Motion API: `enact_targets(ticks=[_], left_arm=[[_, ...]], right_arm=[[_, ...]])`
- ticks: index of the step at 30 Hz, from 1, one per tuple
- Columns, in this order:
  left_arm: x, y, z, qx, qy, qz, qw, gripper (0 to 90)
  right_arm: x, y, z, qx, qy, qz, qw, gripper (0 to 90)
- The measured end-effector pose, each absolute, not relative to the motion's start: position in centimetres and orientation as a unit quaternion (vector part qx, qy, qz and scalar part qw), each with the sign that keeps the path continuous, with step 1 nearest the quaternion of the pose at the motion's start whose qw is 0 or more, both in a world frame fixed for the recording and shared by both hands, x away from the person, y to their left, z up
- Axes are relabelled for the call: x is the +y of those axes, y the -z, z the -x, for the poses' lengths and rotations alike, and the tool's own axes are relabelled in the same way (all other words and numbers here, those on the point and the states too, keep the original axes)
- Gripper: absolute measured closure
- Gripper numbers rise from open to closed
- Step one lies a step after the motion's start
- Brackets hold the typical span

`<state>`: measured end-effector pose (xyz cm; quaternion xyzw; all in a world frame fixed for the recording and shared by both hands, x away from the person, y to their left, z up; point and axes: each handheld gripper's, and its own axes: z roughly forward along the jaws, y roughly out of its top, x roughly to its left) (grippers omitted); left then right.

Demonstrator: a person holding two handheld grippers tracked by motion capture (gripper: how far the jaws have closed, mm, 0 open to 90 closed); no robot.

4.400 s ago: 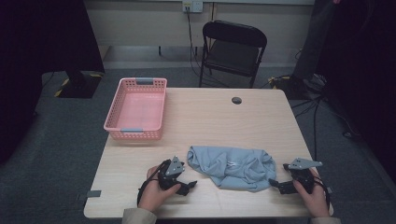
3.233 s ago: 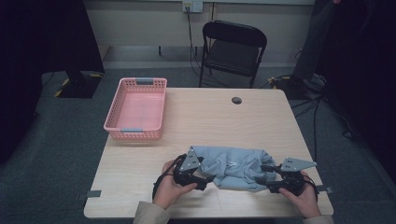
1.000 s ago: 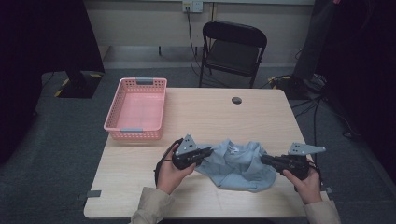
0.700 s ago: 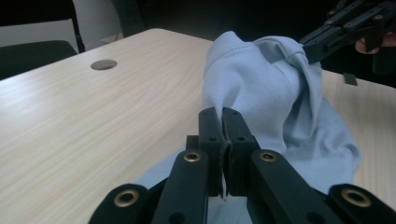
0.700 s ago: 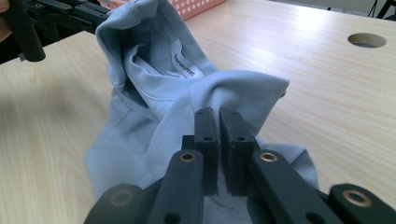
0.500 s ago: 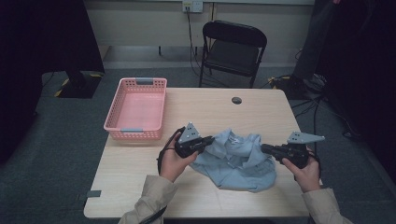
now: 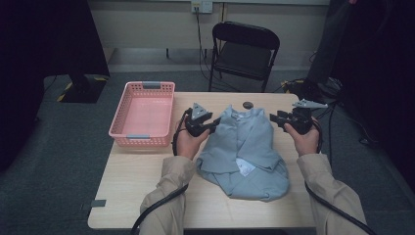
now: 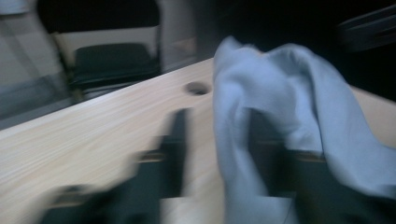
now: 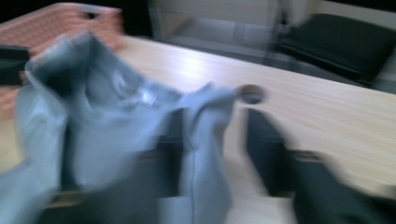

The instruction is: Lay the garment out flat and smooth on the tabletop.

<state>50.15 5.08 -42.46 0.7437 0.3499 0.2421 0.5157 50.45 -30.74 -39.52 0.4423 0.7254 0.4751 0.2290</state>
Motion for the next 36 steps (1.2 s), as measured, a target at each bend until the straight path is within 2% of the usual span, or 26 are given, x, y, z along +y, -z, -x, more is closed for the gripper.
enact_targets(ticks=[1,4,6,9,18,27,36], left_arm=[[5.1,42.8,-50.2,0.345,-0.247,-0.753,0.502,40.6],[5.5,44.0,-49.6,0.340,-0.233,-0.774,0.480,23.9],[5.8,44.6,-48.9,0.342,-0.229,-0.777,0.476,18.1],[5.9,45.2,-47.4,0.337,-0.217,-0.781,0.478,16.1],[5.0,47.1,-43.3,0.307,-0.180,-0.806,0.473,15.9],[5.3,48.6,-40.8,0.282,-0.185,-0.818,0.465,16.4],[7.1,50.3,-39.2,0.290,-0.176,-0.823,0.455,16.1]], right_arm=[[-30.6,39.6,-50.6,0.723,-0.480,-0.440,0.230,51.3],[-30.1,40.3,-49.7,0.741,-0.480,-0.414,0.222,28.7],[-30.0,40.8,-48.9,0.751,-0.477,-0.403,0.215,23.1],[-29.8,41.9,-47.2,0.767,-0.463,-0.386,0.218,14.4],[-30.2,44.9,-42.9,0.785,-0.456,-0.372,0.194,12.0],[-29.5,47.8,-40.1,0.817,-0.419,-0.346,0.193,12.2],[-29.4,49.4,-38.3,0.829,-0.399,-0.345,0.186,12.2]])
